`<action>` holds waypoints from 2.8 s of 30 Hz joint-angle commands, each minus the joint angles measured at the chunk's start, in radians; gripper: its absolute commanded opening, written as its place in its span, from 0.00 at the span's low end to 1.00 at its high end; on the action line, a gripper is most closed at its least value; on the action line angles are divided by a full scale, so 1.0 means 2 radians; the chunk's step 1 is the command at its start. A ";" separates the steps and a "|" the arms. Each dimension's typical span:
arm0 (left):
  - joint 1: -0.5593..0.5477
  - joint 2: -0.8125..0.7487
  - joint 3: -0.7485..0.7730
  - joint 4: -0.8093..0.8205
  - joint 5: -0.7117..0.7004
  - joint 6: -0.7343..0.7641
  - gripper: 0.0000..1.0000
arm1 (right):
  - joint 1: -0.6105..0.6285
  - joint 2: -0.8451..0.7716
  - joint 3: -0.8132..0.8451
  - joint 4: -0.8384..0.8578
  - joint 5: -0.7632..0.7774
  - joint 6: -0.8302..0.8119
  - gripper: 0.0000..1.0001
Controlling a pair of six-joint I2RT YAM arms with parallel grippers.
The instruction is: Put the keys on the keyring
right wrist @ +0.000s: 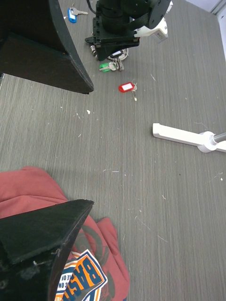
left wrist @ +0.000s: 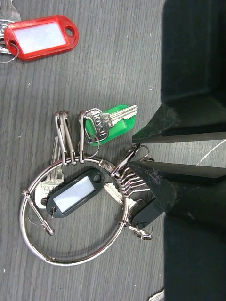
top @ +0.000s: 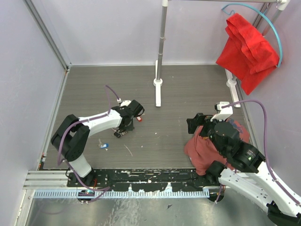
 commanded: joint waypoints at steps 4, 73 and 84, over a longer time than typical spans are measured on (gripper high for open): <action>-0.002 0.006 0.001 0.005 -0.015 -0.007 0.26 | 0.001 0.005 0.005 0.015 0.004 0.000 1.00; -0.085 -0.242 -0.025 -0.041 0.173 0.187 0.15 | 0.002 0.054 -0.037 0.086 -0.197 -0.046 1.00; -0.085 -0.343 -0.160 -0.043 0.132 0.016 0.19 | 0.002 0.074 -0.038 0.077 -0.184 -0.025 1.00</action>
